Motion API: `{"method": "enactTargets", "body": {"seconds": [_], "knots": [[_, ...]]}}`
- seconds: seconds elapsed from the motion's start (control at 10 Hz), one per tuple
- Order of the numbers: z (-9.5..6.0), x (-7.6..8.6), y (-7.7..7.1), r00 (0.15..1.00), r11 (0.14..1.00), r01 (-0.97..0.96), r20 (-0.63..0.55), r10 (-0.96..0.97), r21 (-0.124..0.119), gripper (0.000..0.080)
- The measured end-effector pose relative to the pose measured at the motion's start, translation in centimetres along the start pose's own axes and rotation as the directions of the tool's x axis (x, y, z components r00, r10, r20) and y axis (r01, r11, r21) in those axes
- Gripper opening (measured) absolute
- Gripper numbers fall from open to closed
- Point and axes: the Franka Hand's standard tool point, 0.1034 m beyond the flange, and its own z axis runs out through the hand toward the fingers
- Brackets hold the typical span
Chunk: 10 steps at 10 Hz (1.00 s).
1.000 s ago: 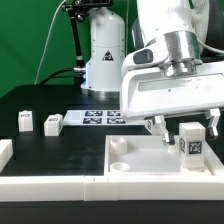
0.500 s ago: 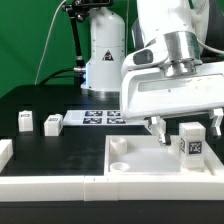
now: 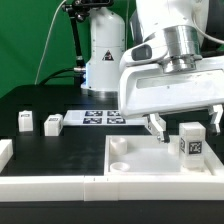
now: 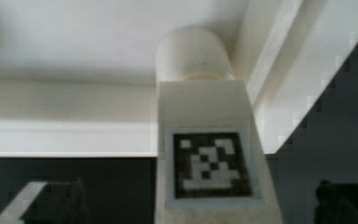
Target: Assemble one leg
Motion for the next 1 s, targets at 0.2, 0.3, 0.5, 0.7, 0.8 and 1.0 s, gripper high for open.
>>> {"method": "enactTargets", "body": {"seconds": [0.2,0.3,0.5,0.7,0.8,1.0], "knots": [[0.17,-1.04,-0.88,0.986,0.999,-0.011,0.167,0.005,0.039,0.0649],[0.02,-0.94,-1.26,0.963,0.998,-0.03,0.27,0.014,0.057,0.0649],[0.19,-0.19,-0.92,0.927,0.998,-0.039,0.374,0.018,0.049,0.0649],[0.02,-0.21,-1.15,0.896,0.997,-0.043,0.443,0.012,0.061,0.0649],[0.09,-0.3,-1.12,0.898,0.997,-0.043,0.441,0.012,0.06,0.0649],[0.09,-0.31,-1.11,0.898,0.997,-0.043,0.441,0.012,0.06,0.0649]]}}
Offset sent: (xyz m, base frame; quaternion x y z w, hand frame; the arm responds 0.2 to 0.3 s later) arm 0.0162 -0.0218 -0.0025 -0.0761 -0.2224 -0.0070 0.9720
